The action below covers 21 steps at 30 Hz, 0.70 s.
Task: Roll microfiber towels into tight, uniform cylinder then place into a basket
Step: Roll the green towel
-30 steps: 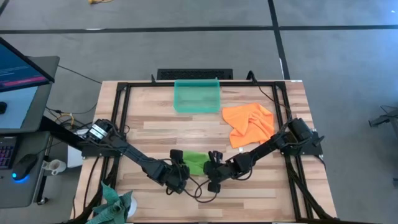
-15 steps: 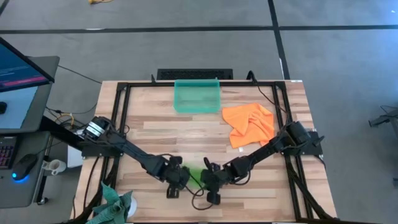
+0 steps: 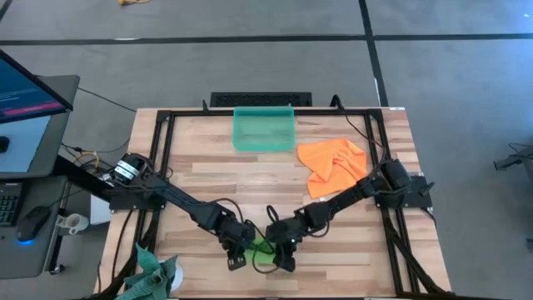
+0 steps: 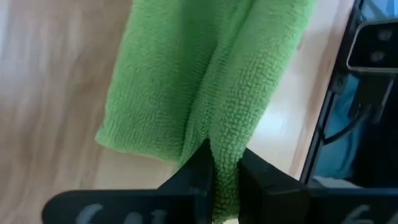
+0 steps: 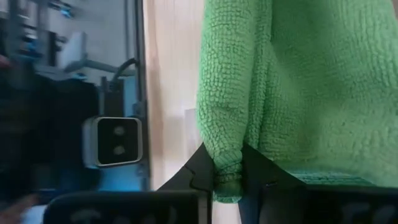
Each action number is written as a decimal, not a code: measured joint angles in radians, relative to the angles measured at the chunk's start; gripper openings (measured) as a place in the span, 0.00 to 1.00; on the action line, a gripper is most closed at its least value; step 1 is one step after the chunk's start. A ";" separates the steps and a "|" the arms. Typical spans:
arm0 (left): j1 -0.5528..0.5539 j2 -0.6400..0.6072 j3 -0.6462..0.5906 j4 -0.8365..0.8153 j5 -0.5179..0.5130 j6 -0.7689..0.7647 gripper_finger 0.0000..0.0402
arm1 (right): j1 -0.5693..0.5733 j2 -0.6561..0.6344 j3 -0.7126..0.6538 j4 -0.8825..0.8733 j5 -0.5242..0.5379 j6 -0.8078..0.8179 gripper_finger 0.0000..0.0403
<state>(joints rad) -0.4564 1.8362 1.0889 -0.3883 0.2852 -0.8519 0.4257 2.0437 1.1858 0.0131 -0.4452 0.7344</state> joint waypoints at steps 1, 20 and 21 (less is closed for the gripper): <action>0.006 0.000 0.000 -0.001 0.005 -0.015 0.05 | -0.016 0.000 0.000 0.000 -0.035 0.025 0.14; 0.025 -0.002 -0.002 -0.007 0.030 -0.135 0.06 | -0.214 0.019 -0.075 0.023 -0.185 0.314 0.13; 0.025 -0.002 -0.002 -0.009 0.028 -0.133 0.06 | -0.217 0.019 -0.075 0.023 -0.184 0.325 0.13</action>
<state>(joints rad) -0.4313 1.8339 1.0866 -0.3969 0.3134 -0.9851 0.2092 2.0624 1.1107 0.0360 -0.6296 1.0593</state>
